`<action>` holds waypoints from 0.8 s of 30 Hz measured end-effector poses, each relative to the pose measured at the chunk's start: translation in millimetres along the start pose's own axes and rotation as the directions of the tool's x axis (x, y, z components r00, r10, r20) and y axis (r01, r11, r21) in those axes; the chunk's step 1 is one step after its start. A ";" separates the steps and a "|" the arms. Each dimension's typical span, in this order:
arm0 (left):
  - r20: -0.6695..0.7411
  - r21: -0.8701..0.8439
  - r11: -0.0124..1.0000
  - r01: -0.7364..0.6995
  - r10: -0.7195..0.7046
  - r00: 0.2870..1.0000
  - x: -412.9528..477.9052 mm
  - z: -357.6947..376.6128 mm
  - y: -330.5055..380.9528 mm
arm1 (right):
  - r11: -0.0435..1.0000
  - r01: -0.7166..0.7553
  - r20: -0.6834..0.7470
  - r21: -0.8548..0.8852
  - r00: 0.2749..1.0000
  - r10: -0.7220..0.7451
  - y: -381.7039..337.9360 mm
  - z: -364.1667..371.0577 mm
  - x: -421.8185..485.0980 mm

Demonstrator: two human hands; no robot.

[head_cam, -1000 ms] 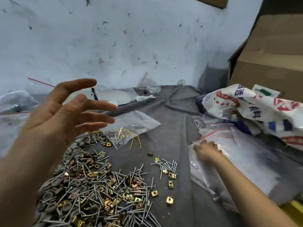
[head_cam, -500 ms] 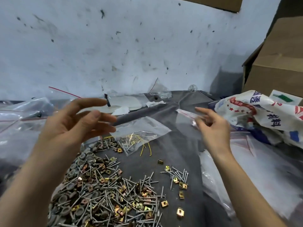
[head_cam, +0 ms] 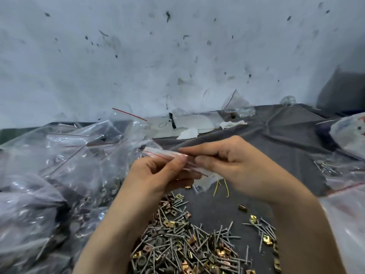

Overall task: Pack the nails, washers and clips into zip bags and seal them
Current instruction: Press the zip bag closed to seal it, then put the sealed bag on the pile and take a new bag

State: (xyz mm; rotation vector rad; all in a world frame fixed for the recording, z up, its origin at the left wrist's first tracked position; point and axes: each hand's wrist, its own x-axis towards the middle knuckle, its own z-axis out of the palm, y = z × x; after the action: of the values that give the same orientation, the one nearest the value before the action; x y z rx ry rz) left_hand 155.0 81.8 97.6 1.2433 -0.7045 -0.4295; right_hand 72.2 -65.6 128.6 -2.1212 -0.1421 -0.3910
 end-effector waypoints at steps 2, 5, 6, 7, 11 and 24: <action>0.036 0.001 1.000 0.030 -0.030 0.999 -0.3 -2.4 0.9 | 0.998 -0.022 -0.027 -0.053 0.999 0.020 4.2 -4.3 -0.2; 0.065 0.016 0.998 0.064 -0.065 0.996 -1.1 -1.8 2.8 | 0.997 0.039 -0.122 -0.059 0.992 -0.046 1.1 -12.7 -3.2; 0.053 0.071 0.996 0.052 -0.055 0.997 -1.8 -1.4 2.9 | 0.995 0.067 -0.145 -0.073 0.986 -0.077 -0.4 -14.1 -4.7; 0.043 0.141 0.990 0.029 -0.035 0.998 -2.3 -0.5 2.7 | 0.992 0.089 -0.150 -0.085 0.984 -0.101 -2.2 -14.1 -5.8; 0.053 0.327 0.944 -0.036 0.020 0.998 -3.9 4.0 3.8 | 0.991 0.055 -0.096 -0.124 0.993 -0.067 -6.5 -3.5 -3.5; 0.186 0.485 0.866 -0.123 0.036 0.982 -7.6 -13.0 13.0 | 0.940 -0.098 -0.216 -0.328 0.976 0.026 -7.6 2.4 4.3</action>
State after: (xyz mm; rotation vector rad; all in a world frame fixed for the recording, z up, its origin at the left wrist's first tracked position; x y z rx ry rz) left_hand 157.5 99.6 106.0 1.6669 -1.0559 -0.2948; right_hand 74.9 -59.7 134.8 -2.3956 0.1237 -0.6343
